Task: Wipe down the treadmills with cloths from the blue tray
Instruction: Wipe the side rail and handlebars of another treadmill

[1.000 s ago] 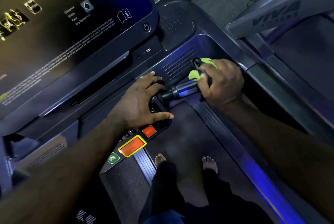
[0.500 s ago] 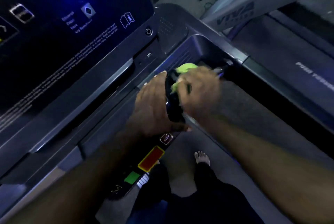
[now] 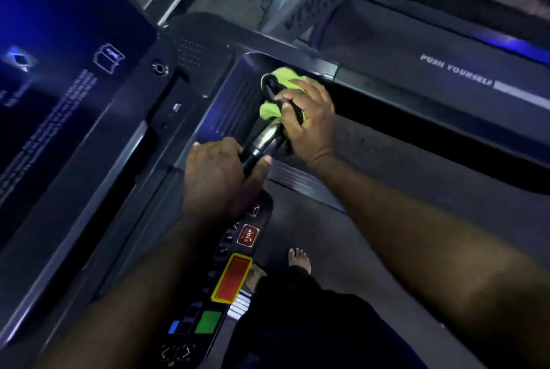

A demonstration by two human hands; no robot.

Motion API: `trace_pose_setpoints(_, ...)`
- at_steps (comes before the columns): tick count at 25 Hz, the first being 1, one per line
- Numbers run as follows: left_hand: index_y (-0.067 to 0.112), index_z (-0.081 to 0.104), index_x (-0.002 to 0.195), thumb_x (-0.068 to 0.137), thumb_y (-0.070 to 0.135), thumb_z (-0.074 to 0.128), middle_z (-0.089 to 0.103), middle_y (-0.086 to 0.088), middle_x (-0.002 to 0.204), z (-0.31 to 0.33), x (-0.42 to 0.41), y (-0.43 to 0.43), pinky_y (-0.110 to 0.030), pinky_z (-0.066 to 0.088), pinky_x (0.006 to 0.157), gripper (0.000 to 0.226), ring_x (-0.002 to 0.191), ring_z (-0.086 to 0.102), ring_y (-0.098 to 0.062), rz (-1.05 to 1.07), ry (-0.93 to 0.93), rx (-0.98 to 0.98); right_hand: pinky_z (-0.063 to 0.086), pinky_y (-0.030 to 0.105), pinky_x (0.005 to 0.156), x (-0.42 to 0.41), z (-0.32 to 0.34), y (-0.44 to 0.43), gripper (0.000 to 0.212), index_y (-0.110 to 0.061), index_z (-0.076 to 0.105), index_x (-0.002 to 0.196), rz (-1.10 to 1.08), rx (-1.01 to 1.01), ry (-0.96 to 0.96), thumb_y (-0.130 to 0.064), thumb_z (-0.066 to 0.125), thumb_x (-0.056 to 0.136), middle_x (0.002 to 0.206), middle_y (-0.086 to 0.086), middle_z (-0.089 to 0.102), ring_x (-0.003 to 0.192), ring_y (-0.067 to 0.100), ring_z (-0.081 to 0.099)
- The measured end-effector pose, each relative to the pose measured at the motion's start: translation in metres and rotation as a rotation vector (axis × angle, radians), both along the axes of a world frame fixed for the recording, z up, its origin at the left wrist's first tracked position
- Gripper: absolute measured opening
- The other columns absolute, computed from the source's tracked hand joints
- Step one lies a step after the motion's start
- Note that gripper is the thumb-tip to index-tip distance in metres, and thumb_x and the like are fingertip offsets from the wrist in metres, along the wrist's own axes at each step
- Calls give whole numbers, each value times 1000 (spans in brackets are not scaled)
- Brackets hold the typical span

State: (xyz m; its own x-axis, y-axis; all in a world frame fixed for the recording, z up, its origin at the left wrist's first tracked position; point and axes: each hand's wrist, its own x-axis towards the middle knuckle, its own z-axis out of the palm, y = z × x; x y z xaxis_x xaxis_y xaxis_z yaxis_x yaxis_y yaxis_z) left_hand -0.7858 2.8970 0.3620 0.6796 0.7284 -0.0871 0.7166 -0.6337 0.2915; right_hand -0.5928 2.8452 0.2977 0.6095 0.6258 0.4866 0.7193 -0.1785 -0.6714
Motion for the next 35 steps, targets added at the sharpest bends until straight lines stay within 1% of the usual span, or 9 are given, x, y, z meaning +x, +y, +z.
trace_pose_setpoints(3,8,64,90,88,55,53,67,-23,85,2,0,-2,-51,46,92,48,88,63,-42,-18,15,46,33,58,119,-41,-10,-8,19,-15,80,100,41,32,35,-24,73,85,125,9,71,133,32,54)
trace_pose_setpoints(7,7,61,88,90,53,50,63,-21,86,1,2,-6,-53,48,93,48,87,60,-41,-16,40,107,30,48,122,19,-10,-4,24,-20,80,112,136,30,45,-33,64,99,138,7,63,138,30,51)
trace_pose_setpoints(9,7,60,88,90,56,44,63,-20,87,3,3,-8,-52,47,93,52,89,60,-41,-21,35,120,28,44,125,-10,-11,-12,26,-16,75,122,-3,124,281,-27,63,101,151,10,47,148,25,39)
trace_pose_setpoints(12,8,60,90,90,58,43,64,-18,90,4,1,-5,-51,45,95,53,92,59,-40,1,44,65,25,32,127,-60,6,-6,38,-22,60,137,-198,266,865,-30,61,100,159,2,23,153,7,25)
trace_pose_setpoints(15,17,50,96,92,57,46,57,-8,91,10,0,-10,-51,43,98,41,94,57,-35,29,-48,-1,34,37,124,-40,22,7,46,-29,49,143,-359,444,1196,-37,61,99,155,2,33,146,16,40)
trace_pose_setpoints(20,14,51,108,92,60,48,48,1,102,12,0,-11,-52,40,107,49,104,54,-33,55,-95,-72,55,47,105,-48,8,-19,47,-15,47,148,-152,655,1744,-41,52,109,131,9,66,116,25,66)
trace_pose_setpoints(24,14,51,115,91,66,42,48,4,107,15,0,-10,-48,37,108,58,108,53,-29,65,-93,-117,57,46,97,-6,15,-8,62,-11,74,106,201,536,2081,-67,47,102,100,12,72,96,31,69)
trace_pose_setpoints(30,14,52,119,98,57,55,50,7,111,17,-2,-10,-52,32,116,48,113,53,-25,97,-124,-170,55,48,102,-15,4,-28,65,-9,62,132,218,439,2009,-65,51,101,111,15,71,107,32,68)
trace_pose_setpoints(35,19,50,120,101,62,43,53,6,116,20,0,-11,-52,29,119,47,114,49,-16,122,-141,-206,61,39,78,11,31,6,43,-11,71,99,160,261,1940,-54,66,96,86,10,68,79,26,68)
